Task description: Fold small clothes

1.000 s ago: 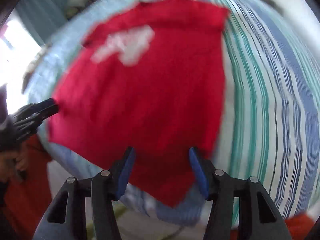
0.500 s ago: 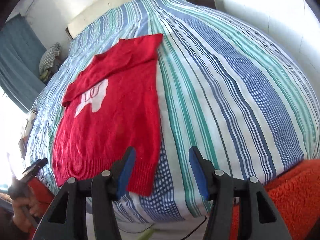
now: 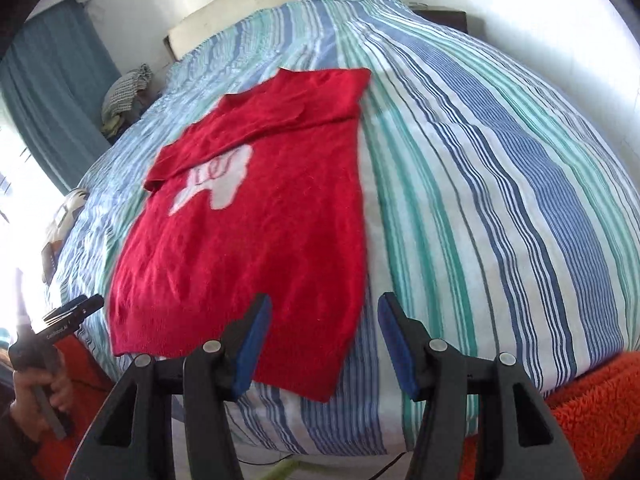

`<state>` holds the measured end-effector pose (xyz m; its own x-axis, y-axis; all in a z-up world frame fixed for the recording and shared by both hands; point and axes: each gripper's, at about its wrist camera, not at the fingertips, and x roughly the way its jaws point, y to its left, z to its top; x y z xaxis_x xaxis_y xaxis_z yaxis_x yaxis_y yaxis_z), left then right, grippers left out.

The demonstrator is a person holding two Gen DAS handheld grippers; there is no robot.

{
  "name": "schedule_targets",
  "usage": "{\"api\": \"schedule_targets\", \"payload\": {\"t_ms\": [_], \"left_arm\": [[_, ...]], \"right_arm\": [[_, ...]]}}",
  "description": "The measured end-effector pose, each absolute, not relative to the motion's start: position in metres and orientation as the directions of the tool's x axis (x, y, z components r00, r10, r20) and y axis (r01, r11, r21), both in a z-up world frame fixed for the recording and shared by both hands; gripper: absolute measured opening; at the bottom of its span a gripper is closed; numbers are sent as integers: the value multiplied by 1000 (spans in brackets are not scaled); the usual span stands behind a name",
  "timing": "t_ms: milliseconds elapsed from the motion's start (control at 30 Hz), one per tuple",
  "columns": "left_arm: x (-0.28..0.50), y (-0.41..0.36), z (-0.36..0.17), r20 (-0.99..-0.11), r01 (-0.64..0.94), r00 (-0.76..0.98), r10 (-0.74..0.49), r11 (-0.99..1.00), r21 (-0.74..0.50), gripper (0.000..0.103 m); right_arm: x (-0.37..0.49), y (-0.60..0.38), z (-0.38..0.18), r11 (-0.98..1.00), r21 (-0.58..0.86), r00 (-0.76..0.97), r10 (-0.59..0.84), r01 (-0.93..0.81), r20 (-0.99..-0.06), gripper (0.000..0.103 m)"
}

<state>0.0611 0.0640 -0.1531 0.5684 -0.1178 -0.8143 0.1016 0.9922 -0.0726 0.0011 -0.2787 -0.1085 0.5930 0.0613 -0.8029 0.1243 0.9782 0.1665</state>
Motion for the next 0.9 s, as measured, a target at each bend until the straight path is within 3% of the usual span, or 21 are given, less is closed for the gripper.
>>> {"api": "schedule_targets", "payload": {"t_ms": [200, 267, 433, 633, 900], "left_arm": [[67, 47, -177, -872, 132, 488, -35, 991, 34, 80], [70, 49, -188, -894, 115, 448, 14, 991, 73, 85], [67, 71, -178, -894, 39, 447, -39, 999, -24, 86], [58, 84, -161, -845, 41, 473, -251, 964, -263, 86], [58, 74, -161, -852, 75, 459, -251, 967, -245, 86]], "right_arm": [[8, -269, -122, 981, 174, 540, 101, 85, -836, 56], [12, -274, -136, 977, 174, 485, 95, 120, -869, 56], [6, -291, -129, 959, 213, 523, 85, 189, -848, 56], [1, -289, -115, 949, 283, 588, 153, 135, -794, 56], [-5, -305, -112, 923, 333, 619, 149, 192, -771, 56]]}}
